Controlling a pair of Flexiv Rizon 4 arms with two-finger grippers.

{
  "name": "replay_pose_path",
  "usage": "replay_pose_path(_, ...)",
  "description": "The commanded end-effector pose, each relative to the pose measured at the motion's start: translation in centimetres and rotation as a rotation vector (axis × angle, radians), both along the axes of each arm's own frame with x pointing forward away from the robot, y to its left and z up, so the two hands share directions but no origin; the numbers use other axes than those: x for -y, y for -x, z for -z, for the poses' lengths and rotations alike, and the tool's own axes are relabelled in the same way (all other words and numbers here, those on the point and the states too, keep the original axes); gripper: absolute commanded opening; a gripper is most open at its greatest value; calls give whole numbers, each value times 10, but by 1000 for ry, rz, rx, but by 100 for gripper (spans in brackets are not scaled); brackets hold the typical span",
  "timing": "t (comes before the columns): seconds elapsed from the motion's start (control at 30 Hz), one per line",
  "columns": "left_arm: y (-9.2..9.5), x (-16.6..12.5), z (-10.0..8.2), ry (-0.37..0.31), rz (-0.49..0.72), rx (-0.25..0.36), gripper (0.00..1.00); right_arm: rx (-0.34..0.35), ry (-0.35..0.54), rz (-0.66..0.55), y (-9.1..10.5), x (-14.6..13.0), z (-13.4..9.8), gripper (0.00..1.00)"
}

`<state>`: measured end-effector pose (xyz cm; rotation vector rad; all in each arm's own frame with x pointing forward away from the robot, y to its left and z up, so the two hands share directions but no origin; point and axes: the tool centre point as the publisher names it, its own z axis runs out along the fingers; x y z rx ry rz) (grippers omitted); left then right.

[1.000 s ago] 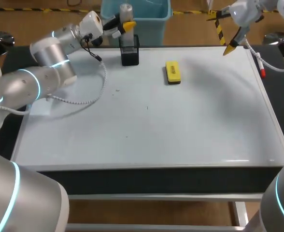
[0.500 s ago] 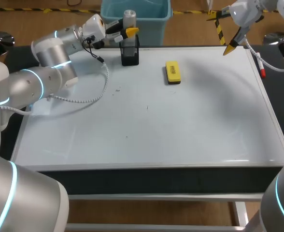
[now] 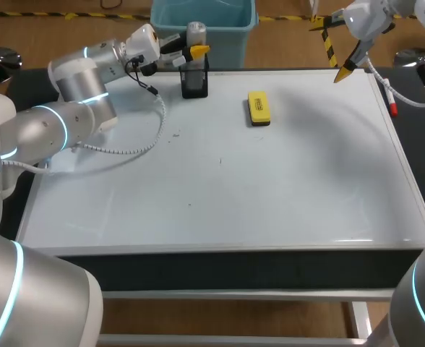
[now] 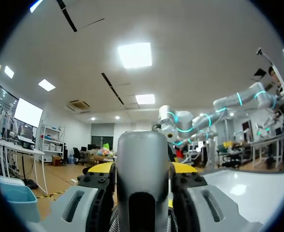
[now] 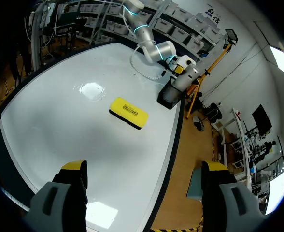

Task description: Pick up the inspection probe, press it on each red-marked spot on the whiteboard one by one, put down the probe, pick up the eraser, and wipe off all the red marks.

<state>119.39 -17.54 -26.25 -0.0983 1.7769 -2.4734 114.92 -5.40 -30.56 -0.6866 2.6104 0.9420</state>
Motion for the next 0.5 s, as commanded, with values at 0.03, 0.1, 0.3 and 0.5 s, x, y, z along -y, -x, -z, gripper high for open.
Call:
replay_pose_path(0.03,-5,-2,-1,-2,12,6,100,-1,5,-2,0,0,-1,100)
replay_pose_path(0.1,-4,-3,-3,-4,11,8,100,-1,5,-2,0,0,-1,100)
replay_pose_path(0.3,0,-10,-11,-34,-17,19,100,-1,5,-2,0,0,-1,100)
replay_pose_path(0.5,9,-25,-18,-156,-83,11,100,-1,5,-2,0,0,-1,100)
